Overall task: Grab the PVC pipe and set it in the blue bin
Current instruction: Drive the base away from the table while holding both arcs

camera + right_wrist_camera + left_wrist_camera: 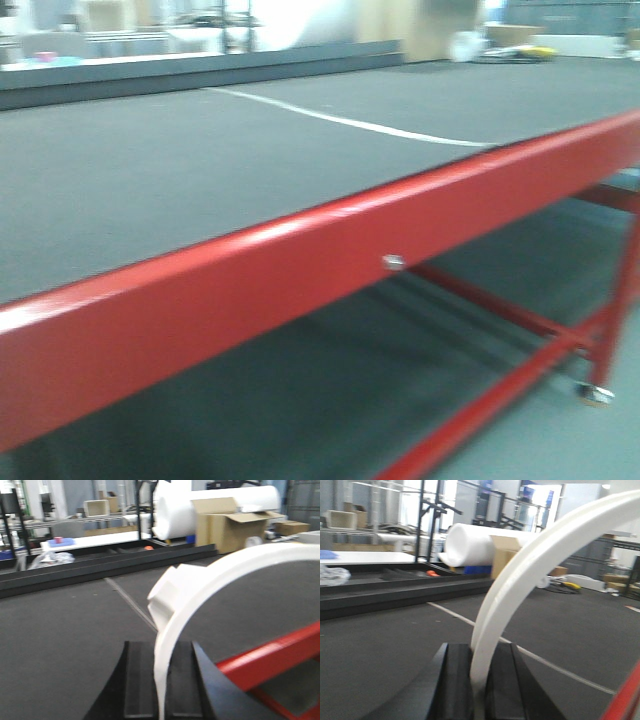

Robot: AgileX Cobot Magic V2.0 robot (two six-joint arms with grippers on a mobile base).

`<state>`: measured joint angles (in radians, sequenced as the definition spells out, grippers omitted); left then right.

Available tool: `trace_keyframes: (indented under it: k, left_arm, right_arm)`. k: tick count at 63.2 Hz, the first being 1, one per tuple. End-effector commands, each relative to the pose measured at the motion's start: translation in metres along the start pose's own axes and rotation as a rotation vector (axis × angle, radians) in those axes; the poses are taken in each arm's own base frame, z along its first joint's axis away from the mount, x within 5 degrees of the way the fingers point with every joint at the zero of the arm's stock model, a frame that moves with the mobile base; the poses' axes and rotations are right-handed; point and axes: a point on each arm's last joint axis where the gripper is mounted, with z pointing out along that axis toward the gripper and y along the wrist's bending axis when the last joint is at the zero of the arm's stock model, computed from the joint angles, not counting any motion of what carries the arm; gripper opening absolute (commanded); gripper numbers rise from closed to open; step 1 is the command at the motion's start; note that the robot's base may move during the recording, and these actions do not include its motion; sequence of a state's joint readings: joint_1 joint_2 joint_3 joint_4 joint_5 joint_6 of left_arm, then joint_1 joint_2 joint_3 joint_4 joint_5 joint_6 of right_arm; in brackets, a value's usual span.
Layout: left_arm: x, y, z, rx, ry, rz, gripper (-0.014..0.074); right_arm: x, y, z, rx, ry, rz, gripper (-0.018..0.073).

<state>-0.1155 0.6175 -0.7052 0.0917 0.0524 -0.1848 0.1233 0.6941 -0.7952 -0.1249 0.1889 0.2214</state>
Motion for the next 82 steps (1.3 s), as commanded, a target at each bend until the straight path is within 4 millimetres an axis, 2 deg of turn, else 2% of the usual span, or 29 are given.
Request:
trace_keyframes:
  k: [1, 82]
  left_arm:
    - [-0.0029, -0.0013, -0.0014, 0.012, -0.028, -0.001, -0.0111]
    - [-0.0029, -0.0013, -0.0014, 0.012, -0.028, -0.001, -0.0111]
  right_arm:
    - [-0.0025, 0.0005, -0.0006, -0.005, -0.027, -0.01, -0.0167]
    - [-0.0039, 0.0008, -0.0006, -0.009, -0.042, -0.01, -0.0167]
